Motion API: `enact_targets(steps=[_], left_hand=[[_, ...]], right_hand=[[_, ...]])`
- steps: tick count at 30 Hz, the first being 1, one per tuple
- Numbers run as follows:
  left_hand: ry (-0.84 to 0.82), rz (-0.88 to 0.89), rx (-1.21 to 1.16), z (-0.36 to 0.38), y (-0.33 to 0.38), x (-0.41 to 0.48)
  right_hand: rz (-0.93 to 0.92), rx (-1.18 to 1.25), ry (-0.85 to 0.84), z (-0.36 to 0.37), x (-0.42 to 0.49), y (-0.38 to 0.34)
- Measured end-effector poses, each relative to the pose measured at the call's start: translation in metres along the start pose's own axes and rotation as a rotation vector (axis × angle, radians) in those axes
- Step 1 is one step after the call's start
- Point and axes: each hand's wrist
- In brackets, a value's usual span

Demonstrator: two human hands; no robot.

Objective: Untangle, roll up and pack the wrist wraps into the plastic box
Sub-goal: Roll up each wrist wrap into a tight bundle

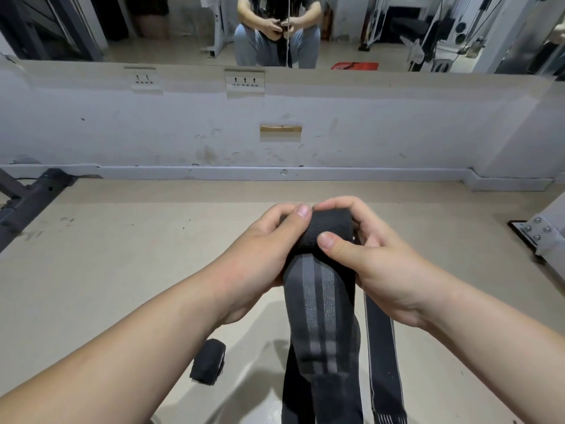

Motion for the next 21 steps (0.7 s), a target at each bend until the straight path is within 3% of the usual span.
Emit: enact_targets(steps=[5,12,21], left_hand=[[0.053,0.114,-0.027,0.002,0.001,-0.005],[0.014,0.245,-0.028,-0.005,-0.003,-0.005],[-0.147,-0.059,-0.198,-0.009,-0.004,-0.004]], right_hand=[[0.096,0.025,0.027,0.005,0.002,-0.005],[0.193,-0.169,-0.046,0.005,0.006,-0.007],[-0.003,0.025,-0.055,0.000,0.001,-0.004]])
Point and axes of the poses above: each hand's wrist, its own x-axis towards the middle knuckle, its own z-axis out of the palm, y = z × x, and after that the axes turned 2 degrees about y, right-handed
